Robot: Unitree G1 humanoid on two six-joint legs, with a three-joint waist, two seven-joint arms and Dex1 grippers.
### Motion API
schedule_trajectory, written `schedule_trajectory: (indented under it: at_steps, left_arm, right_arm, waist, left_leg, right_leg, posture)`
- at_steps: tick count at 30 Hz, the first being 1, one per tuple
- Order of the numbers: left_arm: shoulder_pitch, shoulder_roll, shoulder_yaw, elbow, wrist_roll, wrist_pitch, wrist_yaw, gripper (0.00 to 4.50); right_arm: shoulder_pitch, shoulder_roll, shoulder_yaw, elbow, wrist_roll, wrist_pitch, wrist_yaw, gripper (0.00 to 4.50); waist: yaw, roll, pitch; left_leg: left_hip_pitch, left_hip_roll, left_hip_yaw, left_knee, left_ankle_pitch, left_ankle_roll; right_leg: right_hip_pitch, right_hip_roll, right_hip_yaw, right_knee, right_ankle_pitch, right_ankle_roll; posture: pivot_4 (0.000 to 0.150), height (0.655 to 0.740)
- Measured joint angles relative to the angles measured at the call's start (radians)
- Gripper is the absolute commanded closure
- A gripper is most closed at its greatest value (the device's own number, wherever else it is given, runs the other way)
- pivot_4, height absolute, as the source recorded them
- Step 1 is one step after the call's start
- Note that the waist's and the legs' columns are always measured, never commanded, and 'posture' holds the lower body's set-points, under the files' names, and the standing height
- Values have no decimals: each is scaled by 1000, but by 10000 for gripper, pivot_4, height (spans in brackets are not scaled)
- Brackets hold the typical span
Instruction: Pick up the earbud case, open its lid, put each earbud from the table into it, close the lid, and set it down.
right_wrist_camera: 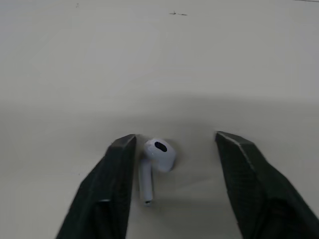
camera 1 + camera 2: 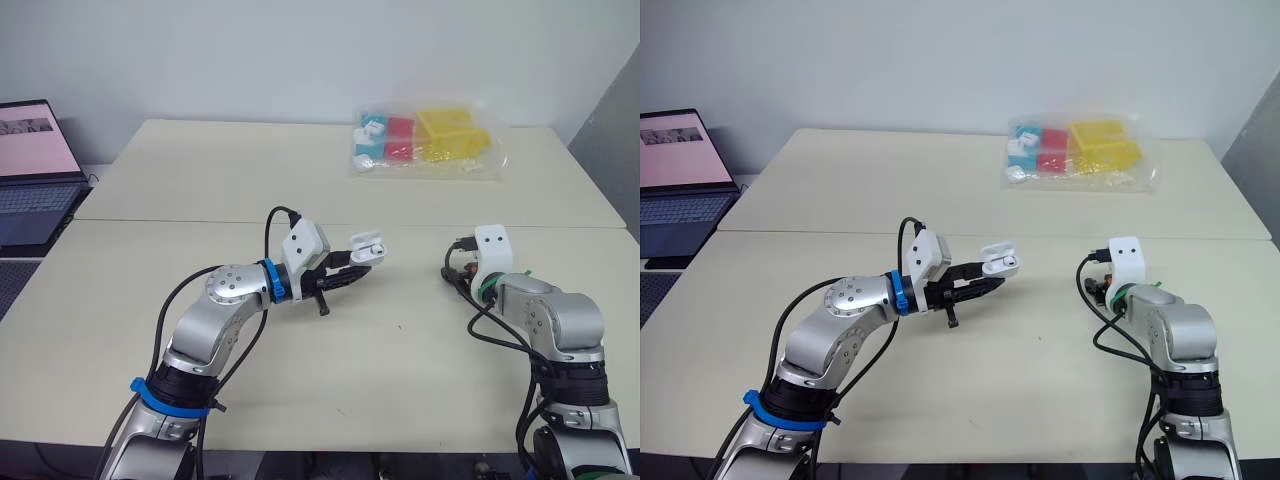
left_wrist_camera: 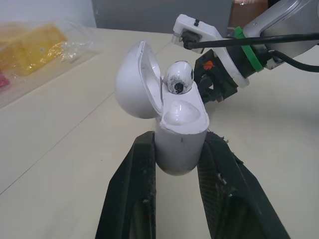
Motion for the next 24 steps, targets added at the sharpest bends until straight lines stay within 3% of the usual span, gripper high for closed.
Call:
schedule_trajectory:
  at_steps: [3,4,14,18,24]
  left_arm:
    - [0,0,-1,0,0,0,2,37303]
    - [0,0,-1,-1,0,0,2,37303]
    - [0,1,-1,-6,0,4,6,37303]
    - [4,8,-1,-14,-1,4,4,37303]
    - [6,16,-1,-22,-6,20,0,37303]
  right_arm:
    - [0,7,1,3,-8,-6,0,38980]
    - [-1,9,0,3,-9,-6,-2,40580]
    - [2,-51,12,0,6,5,71,40506]
    - [27,-204,78,-26,49,-22,245,40506]
    - [106,-505,228,-99,57,-335,674,40506]
  waist:
    - [0,0,0]
    - [0,0,0]
    - [0,0,0]
    - [1,0,0]
    - [1,0,0]
  left_leg:
    - [0,0,0,0,0,0]
    - [0,0,0,0,0,0]
    - [0,0,0,0,0,0]
    - [-1,-1,0,0,0,0]
    - [-1,0,0,-1,0,0]
  right_leg:
    - [0,0,0,0,0,0]
    - [0,0,0,0,0,0]
    - [0,0,0,0,0,0]
    - [0,1,-1,-2,0,0]
    - [0,1,-2,-4,-3,5]
  posture:
    - [1500,7400]
    - [1500,7400]
    - [1500,7400]
    - [1500,7400]
    - [1500,7400]
